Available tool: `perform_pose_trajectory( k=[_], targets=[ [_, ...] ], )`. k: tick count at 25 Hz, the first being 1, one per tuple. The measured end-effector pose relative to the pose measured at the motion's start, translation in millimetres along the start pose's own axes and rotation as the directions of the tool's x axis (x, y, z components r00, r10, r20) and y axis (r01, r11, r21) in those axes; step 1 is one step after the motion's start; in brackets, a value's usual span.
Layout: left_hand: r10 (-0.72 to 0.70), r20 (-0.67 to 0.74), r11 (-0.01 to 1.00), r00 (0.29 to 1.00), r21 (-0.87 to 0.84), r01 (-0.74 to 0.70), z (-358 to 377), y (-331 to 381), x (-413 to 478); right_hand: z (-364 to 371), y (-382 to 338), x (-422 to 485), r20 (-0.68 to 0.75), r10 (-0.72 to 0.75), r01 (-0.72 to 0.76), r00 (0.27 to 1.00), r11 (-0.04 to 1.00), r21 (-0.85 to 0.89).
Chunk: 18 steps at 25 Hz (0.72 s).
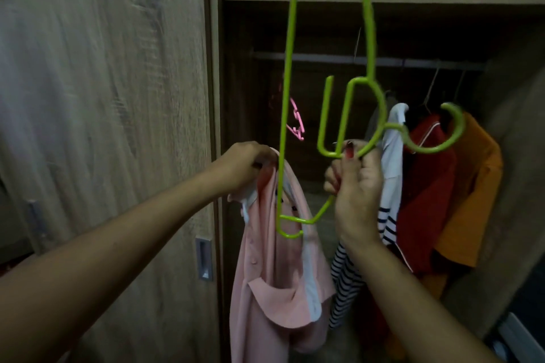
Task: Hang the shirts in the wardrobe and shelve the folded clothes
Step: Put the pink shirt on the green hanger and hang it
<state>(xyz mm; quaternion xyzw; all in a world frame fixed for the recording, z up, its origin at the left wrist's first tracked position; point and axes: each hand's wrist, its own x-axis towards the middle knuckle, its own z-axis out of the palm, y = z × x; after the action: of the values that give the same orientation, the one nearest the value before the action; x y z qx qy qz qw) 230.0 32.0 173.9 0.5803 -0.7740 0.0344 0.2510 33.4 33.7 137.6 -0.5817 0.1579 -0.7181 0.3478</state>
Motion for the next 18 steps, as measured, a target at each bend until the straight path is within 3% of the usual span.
perform_pose_trajectory(
  k=[3, 5, 8, 12, 14, 16, 18],
  targets=[
    [-0.055, 0.002, 0.985, 0.998, -0.163, 0.054, -17, -3, -7, -17, 40, -24, 0.121, -0.003, 0.048, 0.993, 0.926, -0.374],
    [-0.102, -0.017, 0.957, 0.995, -0.274, 0.093, -32, -11, -14, -50, 66, -29, 0.185, 0.109, 0.027, 0.977, 0.793, -0.609],
    [-0.202, 0.01, 0.916, 0.979, -0.351, 0.193, -41, -25, -23, -92, 80, -22, 0.312, 0.287, 0.063, 0.906, 0.637, -0.769],
    [-0.198, 0.017, 0.98, 0.98, -0.029, 0.199, -30, -38, -26, -115, 80, -2, 0.423, 0.387, 0.218, 0.82, 0.471, -0.854],
    [-0.11, 0.033, 0.986, 0.993, 0.128, 0.105, -22, -41, -28, -116, 79, -1, 0.438, 0.477, 0.264, 0.762, 0.388, -0.883],
    [-0.016, 0.029, 0.978, 0.999, 0.209, 0.01, -13, -38, -30, -106, 74, -2, 0.424, 0.547, 0.231, 0.722, 0.387, -0.893],
    [0.053, 0.019, 0.977, 0.998, 0.205, -0.056, -6, -29, -31, -90, 70, 1, 0.508, 0.419, 0.366, 0.752, 0.376, -0.851]
  ],
)
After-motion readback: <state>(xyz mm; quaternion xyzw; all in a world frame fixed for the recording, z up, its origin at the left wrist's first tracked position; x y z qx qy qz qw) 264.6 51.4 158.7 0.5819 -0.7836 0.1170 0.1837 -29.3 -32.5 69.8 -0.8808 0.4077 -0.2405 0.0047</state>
